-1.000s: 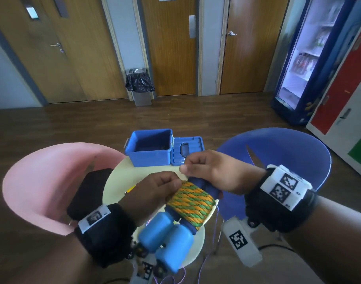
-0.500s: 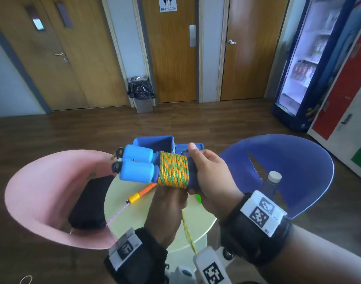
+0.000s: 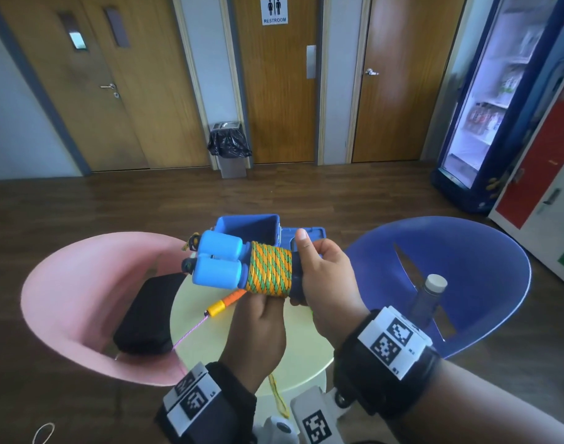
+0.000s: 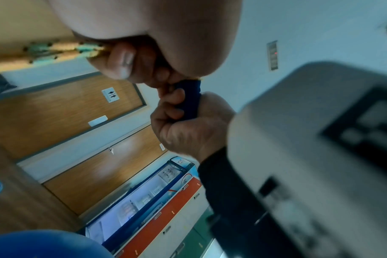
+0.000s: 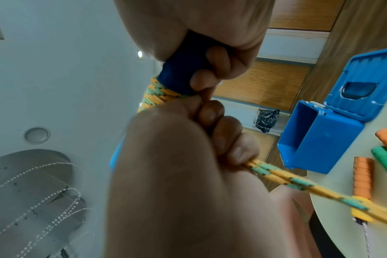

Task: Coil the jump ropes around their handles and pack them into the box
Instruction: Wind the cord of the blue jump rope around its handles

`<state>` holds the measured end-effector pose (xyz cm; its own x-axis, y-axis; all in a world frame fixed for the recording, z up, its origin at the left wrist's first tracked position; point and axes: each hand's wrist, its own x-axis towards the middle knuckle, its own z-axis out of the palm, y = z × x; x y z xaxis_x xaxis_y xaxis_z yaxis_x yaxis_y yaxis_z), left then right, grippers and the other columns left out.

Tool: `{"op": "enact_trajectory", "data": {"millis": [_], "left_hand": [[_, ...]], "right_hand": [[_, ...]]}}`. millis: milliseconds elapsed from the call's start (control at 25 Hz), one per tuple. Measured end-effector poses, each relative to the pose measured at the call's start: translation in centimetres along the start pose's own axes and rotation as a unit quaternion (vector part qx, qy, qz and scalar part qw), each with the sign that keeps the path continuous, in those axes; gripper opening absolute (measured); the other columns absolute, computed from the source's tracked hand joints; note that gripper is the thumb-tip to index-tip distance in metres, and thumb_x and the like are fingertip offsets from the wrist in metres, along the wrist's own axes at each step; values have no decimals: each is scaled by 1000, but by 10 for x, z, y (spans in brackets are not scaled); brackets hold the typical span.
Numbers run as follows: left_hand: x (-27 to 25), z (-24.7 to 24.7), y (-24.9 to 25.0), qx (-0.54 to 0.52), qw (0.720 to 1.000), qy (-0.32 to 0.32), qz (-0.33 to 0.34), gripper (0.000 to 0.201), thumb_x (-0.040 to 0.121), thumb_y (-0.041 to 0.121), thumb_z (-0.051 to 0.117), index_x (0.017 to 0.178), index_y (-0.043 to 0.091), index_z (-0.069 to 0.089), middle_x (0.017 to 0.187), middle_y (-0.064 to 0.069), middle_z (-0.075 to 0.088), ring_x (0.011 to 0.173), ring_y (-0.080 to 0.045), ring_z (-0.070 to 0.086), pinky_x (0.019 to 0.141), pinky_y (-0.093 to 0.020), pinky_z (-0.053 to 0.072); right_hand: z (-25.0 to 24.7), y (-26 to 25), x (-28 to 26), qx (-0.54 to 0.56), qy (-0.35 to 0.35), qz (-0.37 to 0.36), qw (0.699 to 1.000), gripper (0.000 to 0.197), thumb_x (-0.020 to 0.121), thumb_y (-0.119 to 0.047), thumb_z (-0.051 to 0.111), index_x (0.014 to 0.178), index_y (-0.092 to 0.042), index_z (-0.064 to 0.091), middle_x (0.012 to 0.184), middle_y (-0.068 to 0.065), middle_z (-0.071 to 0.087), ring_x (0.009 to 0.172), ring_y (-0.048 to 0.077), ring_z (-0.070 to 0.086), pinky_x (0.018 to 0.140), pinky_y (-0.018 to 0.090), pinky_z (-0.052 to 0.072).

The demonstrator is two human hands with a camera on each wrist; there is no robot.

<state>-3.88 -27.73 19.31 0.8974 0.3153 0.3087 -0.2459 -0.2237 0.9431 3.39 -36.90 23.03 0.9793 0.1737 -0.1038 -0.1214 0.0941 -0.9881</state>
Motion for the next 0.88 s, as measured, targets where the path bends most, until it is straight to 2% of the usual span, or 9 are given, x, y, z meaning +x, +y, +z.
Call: {"op": "enact_trajectory", "data": {"millis": [120, 160, 240, 360, 440, 520, 600, 720, 880], "left_hand": [[-12, -6, 8, 35, 996, -77, 41, 25, 91, 33, 50, 80, 16, 65, 76, 4, 63, 76, -12, 52, 78, -11, 46], [-13, -5, 11, 54, 996, -38, 64, 30, 91, 46, 53, 75, 23, 61, 72, 8, 63, 72, -7, 56, 72, -8, 45], [-10, -9, 3, 54, 996, -13, 62, 32, 90, 50, 54, 77, 23, 64, 72, 17, 67, 74, 0, 63, 71, -11, 46], [-1, -19, -1, 59, 998, -16, 29, 71, 91, 71, 39, 94, 5, 66, 79, -12, 67, 80, -30, 64, 78, -52, 50], [4, -20, 0, 51, 999, -6, 11, 83, 87, 78, 36, 89, -2, 58, 73, -24, 56, 73, -42, 56, 70, -62, 45], [3, -18, 9, 47, 999, -11, -20, 74, 88, 73, 41, 79, 1, 56, 65, -21, 49, 64, -40, 50, 65, -60, 45], [0, -14, 16, 25, 999, 7, -39, 52, 90, 61, 52, 67, 15, 59, 55, -8, 41, 54, -27, 42, 55, -43, 41], [-4, -12, 12, 28, 998, -1, -56, 33, 99, 28, 56, 70, 18, 65, 51, 4, 36, 49, -13, 33, 52, -26, 31], [-6, -15, 4, 79, 994, -43, -61, 29, 99, 19, 57, 73, 23, 69, 51, 9, 42, 52, -9, 40, 57, -27, 36]], "right_hand": [[-2, 0, -6, 0, -7, -10, 1000, 52, 93, -53, 58, 90, -1, 50, 71, 11, 57, 61, 28, 58, 58, 53, 54], [-3, -2, -10, 8, -22, -12, 1000, 50, 95, -50, 57, 93, -1, 51, 72, 12, 59, 61, 28, 60, 59, 55, 55], [-8, -3, -18, 32, -77, -30, 996, 43, 97, -46, 56, 97, -4, 51, 73, 13, 60, 59, 26, 60, 55, 48, 53], [-22, -8, -26, -106, -158, -105, 976, 26, 95, -39, 62, 100, -17, 47, 66, 8, 62, 52, 17, 56, 51, 27, 45], [-27, -10, -28, -141, -187, -117, 965, 25, 94, -34, 63, 102, -21, 44, 61, 8, 62, 48, 17, 55, 48, 24, 43], [-29, -11, -27, -96, -165, -123, 974, 25, 94, -27, 66, 104, -18, 44, 65, 12, 64, 48, 18, 55, 47, 24, 42], [-30, -9, -22, -86, -105, -156, 978, 24, 92, -23, 68, 102, -21, 46, 74, 13, 67, 51, 17, 55, 48, 27, 45], [-35, 1, -15, -156, -16, -197, 968, 27, 88, -31, 71, 97, -33, 46, 77, -2, 67, 59, 13, 60, 57, 34, 51], [-38, 11, -18, -216, 16, -198, 956, 29, 86, -38, 71, 93, -39, 43, 81, -8, 66, 70, 7, 62, 65, 31, 52]]}}
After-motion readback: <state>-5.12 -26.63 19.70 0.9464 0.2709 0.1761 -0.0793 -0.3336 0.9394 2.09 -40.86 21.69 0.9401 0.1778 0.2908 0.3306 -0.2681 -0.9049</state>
